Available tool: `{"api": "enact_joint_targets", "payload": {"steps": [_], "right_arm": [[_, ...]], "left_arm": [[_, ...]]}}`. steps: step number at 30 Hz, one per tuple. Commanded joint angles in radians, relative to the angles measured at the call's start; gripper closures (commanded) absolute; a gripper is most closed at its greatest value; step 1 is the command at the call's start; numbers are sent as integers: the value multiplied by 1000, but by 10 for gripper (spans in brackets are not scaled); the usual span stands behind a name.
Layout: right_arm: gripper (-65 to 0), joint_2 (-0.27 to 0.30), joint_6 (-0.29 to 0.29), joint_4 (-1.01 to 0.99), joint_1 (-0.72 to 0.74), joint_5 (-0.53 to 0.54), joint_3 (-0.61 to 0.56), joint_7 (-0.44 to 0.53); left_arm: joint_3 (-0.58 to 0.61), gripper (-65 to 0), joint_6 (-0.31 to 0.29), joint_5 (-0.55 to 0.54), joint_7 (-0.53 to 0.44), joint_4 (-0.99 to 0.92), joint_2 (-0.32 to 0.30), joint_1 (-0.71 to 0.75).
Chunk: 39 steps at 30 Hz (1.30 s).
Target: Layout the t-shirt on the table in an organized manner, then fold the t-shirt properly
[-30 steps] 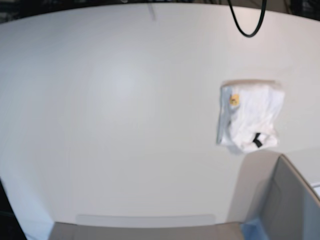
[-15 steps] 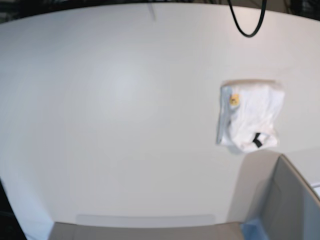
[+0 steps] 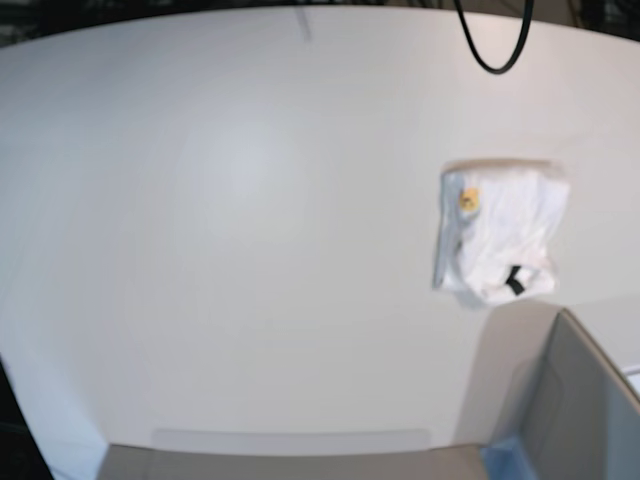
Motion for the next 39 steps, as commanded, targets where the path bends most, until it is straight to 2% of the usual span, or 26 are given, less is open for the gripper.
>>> {"api": "enact_joint_targets", "payload": {"steps": [1, 4, 9, 12, 15, 19, 23, 26, 29, 31, 34, 37, 39], "right_arm": [[0, 42, 14, 10, 10, 18, 4, -13], [0, 68, 14, -23, 28, 18, 4, -90], [0, 67, 14, -38, 59, 18, 4, -94], [0, 64, 14, -52, 82, 18, 4, -205], [0, 68, 14, -150, 88, 18, 4, -318], [0, 73, 14, -247, 85, 18, 4, -400], [0, 71, -41, -308, 92, 18, 4, -459], [0, 87, -85, -363, 108, 18, 4, -519], [0, 91, -147, -412, 123, 18, 4, -565], [0, 93, -190, -438, 138, 18, 4, -567], [0, 93, -242, -449, 162, 18, 4, -565], [0, 93, -268, -451, 194, 18, 4, -562], [0, 91, -276, -452, 212, 18, 4, -556]], "left_arm": [[2, 0, 5, -3, -18, -2, -5, 13], [2, 0, 5, -3, -18, -2, -5, 13], [2, 0, 5, -3, -16, -2, -7, 13], [2, 0, 5, -2, -5, -2, -7, 12], [2, 0, 5, -2, 102, -2, -11, -7], [2, 0, 3, -2, 217, -2, -30, -50], [4, 0, 3, -2, 295, -2, -30, -56], [5, 0, 3, 3, 401, -2, -34, -103], [4, 0, 3, 74, 526, -2, -42, -143], [2, 0, 3, 113, 569, -2, -39, -162], [1, 0, 3, 126, 569, -2, -37, -166], [-5, 0, 5, 124, 564, -1, -36, -168], [-7, 0, 10, 123, 512, -1, -36, -168]]}}
